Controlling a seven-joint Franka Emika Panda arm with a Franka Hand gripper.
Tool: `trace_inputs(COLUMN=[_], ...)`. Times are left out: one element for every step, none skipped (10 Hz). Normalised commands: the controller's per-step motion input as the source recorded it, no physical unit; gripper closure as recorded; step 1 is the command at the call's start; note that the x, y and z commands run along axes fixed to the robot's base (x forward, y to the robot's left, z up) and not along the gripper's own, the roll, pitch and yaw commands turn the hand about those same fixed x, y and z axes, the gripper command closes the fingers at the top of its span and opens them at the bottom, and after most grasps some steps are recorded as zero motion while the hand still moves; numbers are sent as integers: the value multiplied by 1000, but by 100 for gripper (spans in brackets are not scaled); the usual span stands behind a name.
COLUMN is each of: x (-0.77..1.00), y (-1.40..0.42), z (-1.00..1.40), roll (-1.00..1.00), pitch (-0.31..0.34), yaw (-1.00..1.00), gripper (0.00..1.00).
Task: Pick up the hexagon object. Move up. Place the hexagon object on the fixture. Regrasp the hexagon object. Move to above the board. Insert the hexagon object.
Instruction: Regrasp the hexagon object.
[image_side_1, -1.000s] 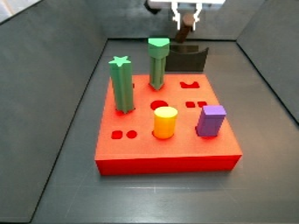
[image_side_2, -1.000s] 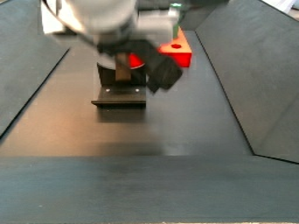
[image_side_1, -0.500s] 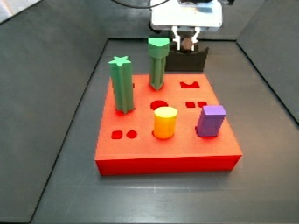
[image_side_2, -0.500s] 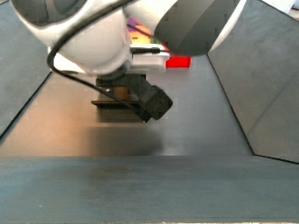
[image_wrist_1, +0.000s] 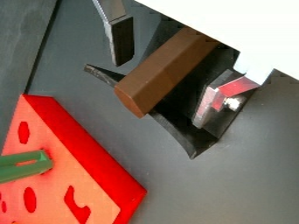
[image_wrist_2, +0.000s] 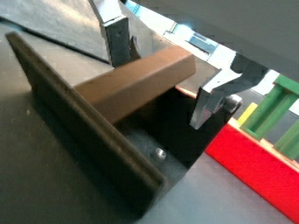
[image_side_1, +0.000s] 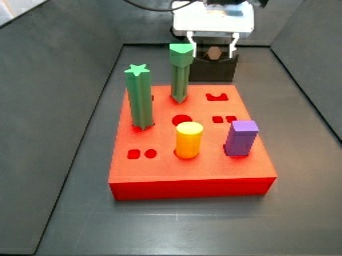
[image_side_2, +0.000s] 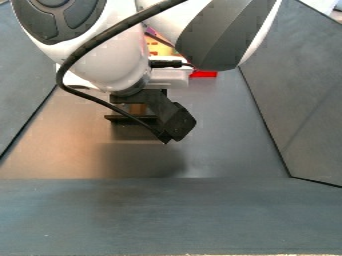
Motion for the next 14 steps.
trace_inputs(x=[-6,-23,-31,-33,-37,-37,-31,-27,-120,-112,-120,-124,-90,-55], y=[2,7,1,1,6,4,5,2,-879,-866,-713,-566,-351,-181], z=[1000,1000,1000,1000,918,737,494,314,999,883,710,522,242,60], roll=[-11,6,35,44,44,44,48,44,1000,1000,1000,1000,1000,1000], pitch=[62,70,74,76,71,64,59,57,47,46,32,24,19,17], yaw=[8,6,-5,-16,-25,-32,-39,-38,24,24,24,23,23,23], gripper=[0,0,0,0,0,0,0,0,0,0,0,0,0,0])
